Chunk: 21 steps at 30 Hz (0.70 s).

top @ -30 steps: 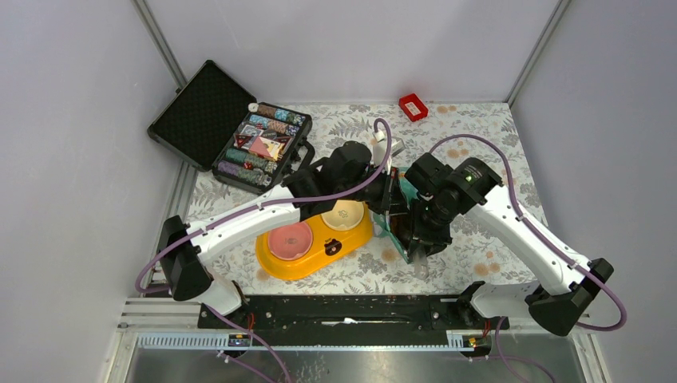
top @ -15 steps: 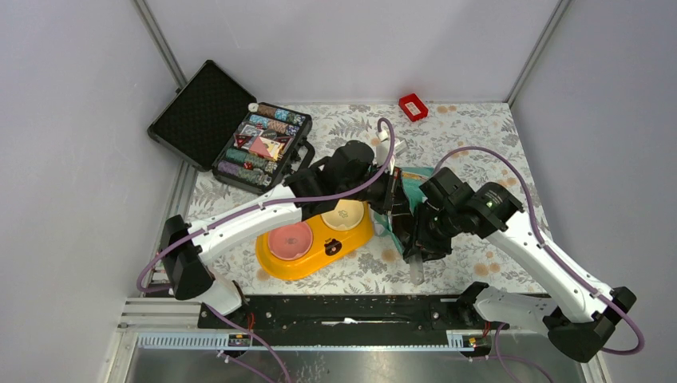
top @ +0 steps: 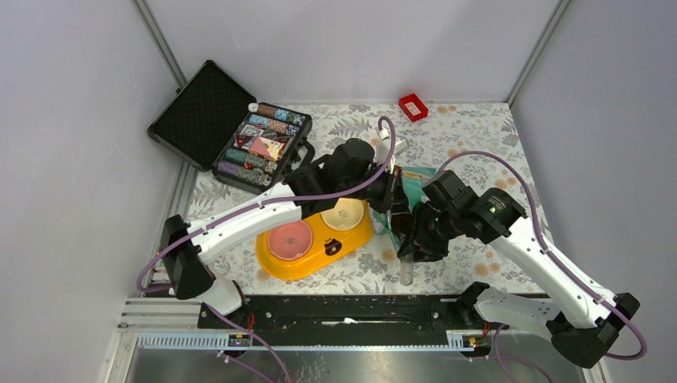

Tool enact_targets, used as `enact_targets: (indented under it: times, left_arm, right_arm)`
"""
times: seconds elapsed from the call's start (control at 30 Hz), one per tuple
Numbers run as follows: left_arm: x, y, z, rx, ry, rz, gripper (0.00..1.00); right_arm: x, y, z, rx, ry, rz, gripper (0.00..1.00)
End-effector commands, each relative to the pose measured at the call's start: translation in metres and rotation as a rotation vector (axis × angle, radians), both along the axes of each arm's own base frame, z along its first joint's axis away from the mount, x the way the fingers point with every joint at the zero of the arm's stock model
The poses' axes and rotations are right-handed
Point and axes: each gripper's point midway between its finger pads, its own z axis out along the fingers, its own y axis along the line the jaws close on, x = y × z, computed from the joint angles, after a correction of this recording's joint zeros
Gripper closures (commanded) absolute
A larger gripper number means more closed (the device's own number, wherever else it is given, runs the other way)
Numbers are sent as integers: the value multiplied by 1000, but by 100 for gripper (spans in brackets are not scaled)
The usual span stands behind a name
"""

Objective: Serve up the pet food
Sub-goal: Collect the pet food from the pet food bag.

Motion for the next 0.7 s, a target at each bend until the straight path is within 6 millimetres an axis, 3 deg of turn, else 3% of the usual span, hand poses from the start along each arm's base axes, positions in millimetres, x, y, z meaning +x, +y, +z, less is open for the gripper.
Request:
enact_targets:
  times: [0.0,0.27,0.57,0.67]
  left_arm:
    - [-15,-7,138,-372,-179,-78,100]
    - [-9,-4,141,-373,-189,-62,100]
    - [-8,-2,148,-389,-191,-60,100]
    - [-10,1,150,-393,-192,-61,100]
  right_arm:
    - [2,4,-5,12,24,-27,59]
    - [-3,6,-9,28,28,-12,56]
    - [-4,-1,-24,-122,2,7,61]
    - [0,0,-27,-124,-10,-6,57]
